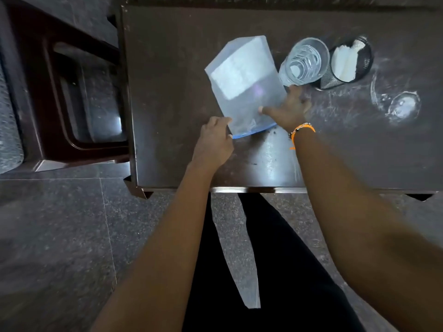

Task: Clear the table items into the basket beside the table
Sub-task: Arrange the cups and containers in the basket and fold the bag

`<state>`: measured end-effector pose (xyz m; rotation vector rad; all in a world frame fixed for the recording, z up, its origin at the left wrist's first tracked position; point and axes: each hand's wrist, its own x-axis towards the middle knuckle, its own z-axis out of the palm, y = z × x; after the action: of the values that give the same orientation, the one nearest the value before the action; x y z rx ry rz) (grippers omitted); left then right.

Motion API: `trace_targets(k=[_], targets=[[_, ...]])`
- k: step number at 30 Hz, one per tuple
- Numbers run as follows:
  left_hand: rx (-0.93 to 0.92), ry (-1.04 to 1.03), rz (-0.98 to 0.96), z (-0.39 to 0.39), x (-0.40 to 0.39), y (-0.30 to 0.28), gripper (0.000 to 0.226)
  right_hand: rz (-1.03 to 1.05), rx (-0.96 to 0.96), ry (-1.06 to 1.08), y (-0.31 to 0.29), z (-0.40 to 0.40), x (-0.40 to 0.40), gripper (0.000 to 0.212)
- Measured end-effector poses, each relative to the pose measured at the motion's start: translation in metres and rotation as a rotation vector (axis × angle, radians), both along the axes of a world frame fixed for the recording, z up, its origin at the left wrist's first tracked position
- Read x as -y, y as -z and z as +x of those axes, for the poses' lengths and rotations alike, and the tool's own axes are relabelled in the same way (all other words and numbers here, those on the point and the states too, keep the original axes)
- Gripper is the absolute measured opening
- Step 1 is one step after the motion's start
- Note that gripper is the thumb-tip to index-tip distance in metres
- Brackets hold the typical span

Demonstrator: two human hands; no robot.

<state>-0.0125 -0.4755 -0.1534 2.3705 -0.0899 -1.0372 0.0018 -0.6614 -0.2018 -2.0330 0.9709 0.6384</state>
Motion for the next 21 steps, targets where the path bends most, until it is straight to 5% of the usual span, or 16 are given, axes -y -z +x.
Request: trace_targets(k=[7, 13, 18, 21], targets=[[0.192, -0.173, 0.028, -0.009, 0.020, -0.002, 0.055, -0.130, 0.179, -0.270, -0.006, -0.034, -0.031, 0.084], [0.082, -0.132, 0.053, -0.027, 0.027, 0.009, 0.056, -0.153, 0.132, -0.516, 0.003, -0.060, -0.043, 0.075], [0.002, -0.058, 0.151, -0.023, 0.032, 0.021, 0.050, -0.209, 0.168, -0.378, 0.002, -0.056, -0.015, 0.046], [0.125, -0.116, 0.190, -0.012, 0.045, 0.025, 0.045, -0.348, 0.163, -0.426, 0.002, -0.050, 0.010, 0.046]])
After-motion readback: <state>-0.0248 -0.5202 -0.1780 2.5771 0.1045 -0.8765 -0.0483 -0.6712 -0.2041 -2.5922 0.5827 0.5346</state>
